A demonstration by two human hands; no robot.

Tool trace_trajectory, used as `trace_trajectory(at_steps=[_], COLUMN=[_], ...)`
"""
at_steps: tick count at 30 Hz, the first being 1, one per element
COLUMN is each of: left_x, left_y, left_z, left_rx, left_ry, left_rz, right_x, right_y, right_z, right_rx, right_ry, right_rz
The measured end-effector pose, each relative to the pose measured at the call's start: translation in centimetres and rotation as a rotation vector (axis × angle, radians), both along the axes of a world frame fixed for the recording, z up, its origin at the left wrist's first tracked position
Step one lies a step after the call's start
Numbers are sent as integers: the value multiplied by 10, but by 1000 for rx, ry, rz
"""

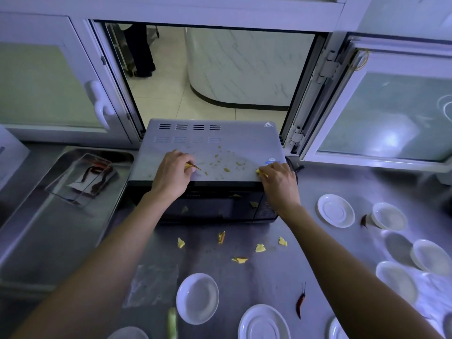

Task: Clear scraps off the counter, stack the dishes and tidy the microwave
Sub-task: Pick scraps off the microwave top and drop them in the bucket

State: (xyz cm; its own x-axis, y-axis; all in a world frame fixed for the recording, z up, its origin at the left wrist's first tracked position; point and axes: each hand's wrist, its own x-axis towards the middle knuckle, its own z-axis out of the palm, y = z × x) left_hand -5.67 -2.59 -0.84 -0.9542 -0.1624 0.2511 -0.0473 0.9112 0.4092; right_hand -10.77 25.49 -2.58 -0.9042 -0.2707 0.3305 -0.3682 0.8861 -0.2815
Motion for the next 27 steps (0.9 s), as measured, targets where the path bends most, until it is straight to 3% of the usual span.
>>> trace_trajectory(at_steps=[17, 27], left_x=[3, 10], left_y=[47, 66], left_z=[-1, 2], left_rx=[46, 52], left_ry=[45, 67], left_rz=[-144, -248], right_x=[16, 35], right_y=[8, 16], right_z=[3, 1], right_rx=[181, 126], right_ry=[89, 146], right_rz=[36, -23])
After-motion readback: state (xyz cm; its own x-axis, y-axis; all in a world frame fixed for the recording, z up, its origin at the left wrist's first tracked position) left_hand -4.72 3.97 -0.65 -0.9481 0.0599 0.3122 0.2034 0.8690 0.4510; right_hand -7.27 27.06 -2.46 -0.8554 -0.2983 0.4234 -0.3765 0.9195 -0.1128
